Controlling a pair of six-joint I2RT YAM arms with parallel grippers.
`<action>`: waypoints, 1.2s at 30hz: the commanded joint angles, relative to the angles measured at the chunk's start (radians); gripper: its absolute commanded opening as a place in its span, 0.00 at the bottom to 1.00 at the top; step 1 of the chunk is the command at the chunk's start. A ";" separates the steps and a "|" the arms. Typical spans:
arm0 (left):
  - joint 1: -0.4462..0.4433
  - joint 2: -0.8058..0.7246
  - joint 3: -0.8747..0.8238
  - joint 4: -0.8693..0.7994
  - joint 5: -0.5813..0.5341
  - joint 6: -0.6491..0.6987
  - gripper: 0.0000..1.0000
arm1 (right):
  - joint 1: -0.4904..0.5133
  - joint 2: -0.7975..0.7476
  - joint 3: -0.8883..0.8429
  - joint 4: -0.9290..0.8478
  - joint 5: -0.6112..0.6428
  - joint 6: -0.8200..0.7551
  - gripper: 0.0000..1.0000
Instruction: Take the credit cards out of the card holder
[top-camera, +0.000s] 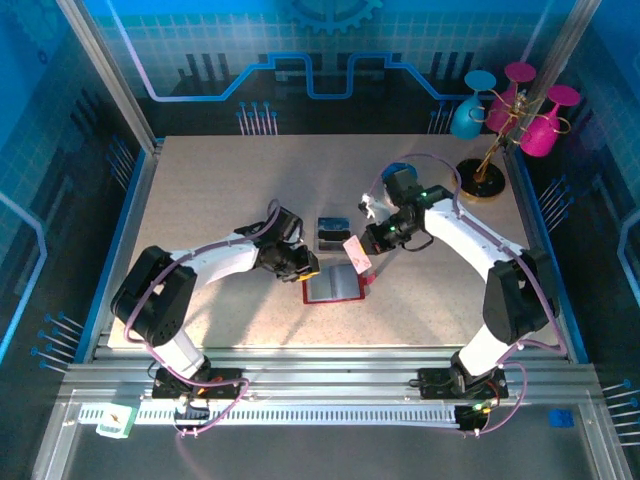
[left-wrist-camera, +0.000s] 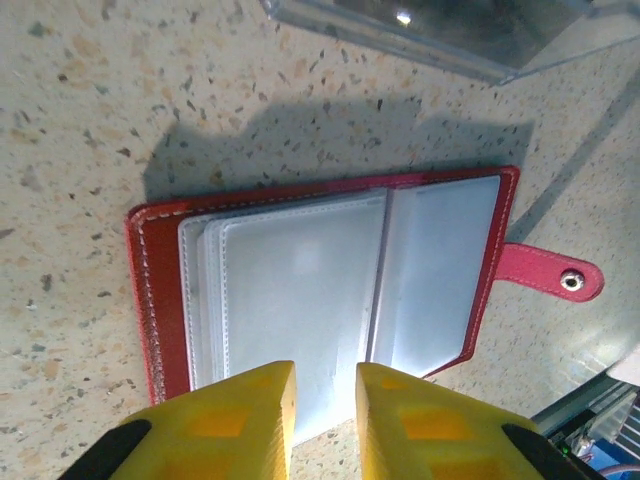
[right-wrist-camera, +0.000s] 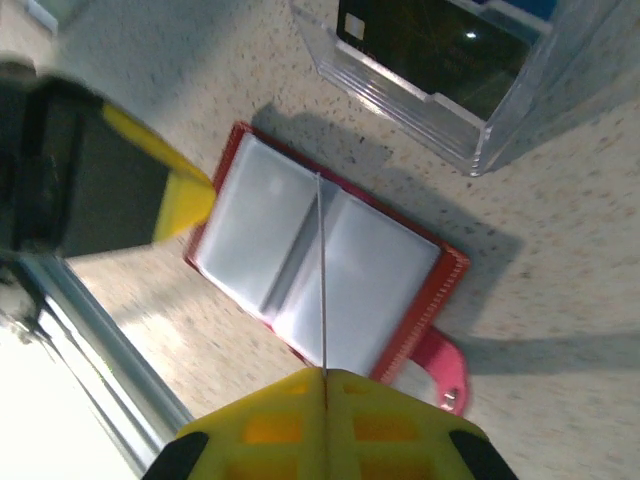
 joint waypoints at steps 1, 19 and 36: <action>0.024 -0.032 -0.016 -0.004 -0.026 0.020 0.24 | 0.029 0.031 0.109 -0.180 0.100 -0.328 0.00; 0.196 -0.106 -0.111 0.024 0.014 0.049 0.31 | 0.092 0.427 0.814 -0.495 0.219 -0.789 0.00; 0.262 -0.082 -0.118 0.018 0.068 0.081 0.32 | 0.108 0.810 1.270 -0.554 0.307 -0.922 0.00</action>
